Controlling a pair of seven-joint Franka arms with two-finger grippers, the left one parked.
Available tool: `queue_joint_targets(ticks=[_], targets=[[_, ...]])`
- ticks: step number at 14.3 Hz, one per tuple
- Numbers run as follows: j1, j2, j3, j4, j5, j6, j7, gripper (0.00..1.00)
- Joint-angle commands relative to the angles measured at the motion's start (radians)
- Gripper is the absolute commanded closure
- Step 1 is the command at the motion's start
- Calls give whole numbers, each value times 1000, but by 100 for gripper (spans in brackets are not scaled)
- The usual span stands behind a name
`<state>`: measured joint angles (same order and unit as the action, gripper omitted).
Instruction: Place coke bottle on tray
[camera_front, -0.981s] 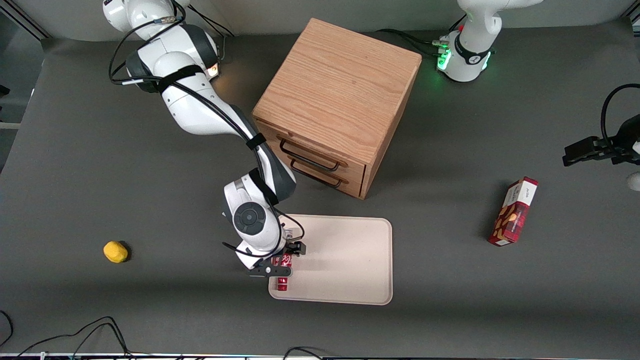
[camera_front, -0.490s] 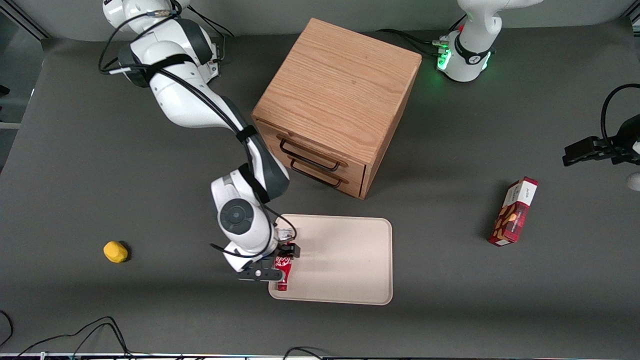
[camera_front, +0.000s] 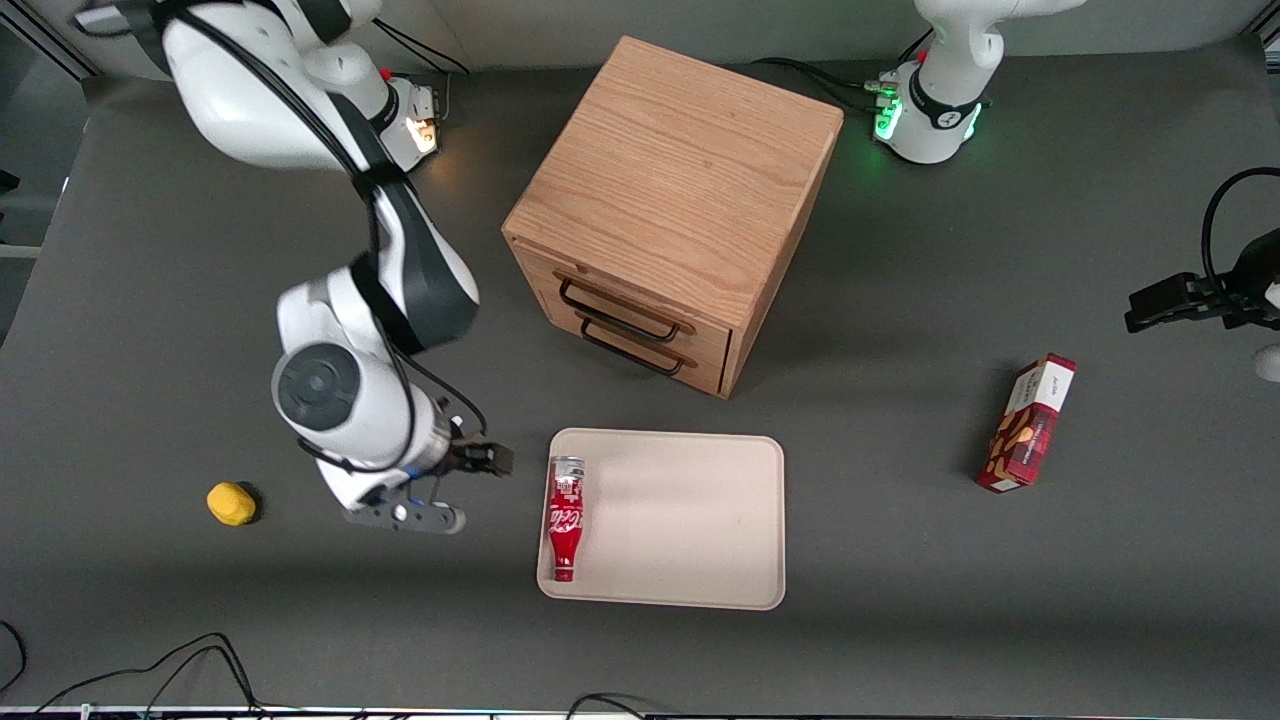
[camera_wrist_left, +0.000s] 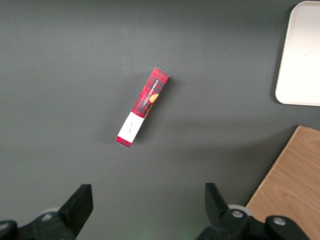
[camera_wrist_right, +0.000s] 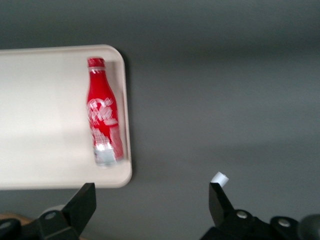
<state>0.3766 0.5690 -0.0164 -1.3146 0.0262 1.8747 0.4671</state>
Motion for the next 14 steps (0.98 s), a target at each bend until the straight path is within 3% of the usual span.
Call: queue_joint_targets(ticks=[1,8,14], targets=[[-38,-265,15,-312,5,21,-53,0],[-73,-590,15,-621,1,15,-59,0],[-116,-701,13,-700,-5,-52,-91,0]])
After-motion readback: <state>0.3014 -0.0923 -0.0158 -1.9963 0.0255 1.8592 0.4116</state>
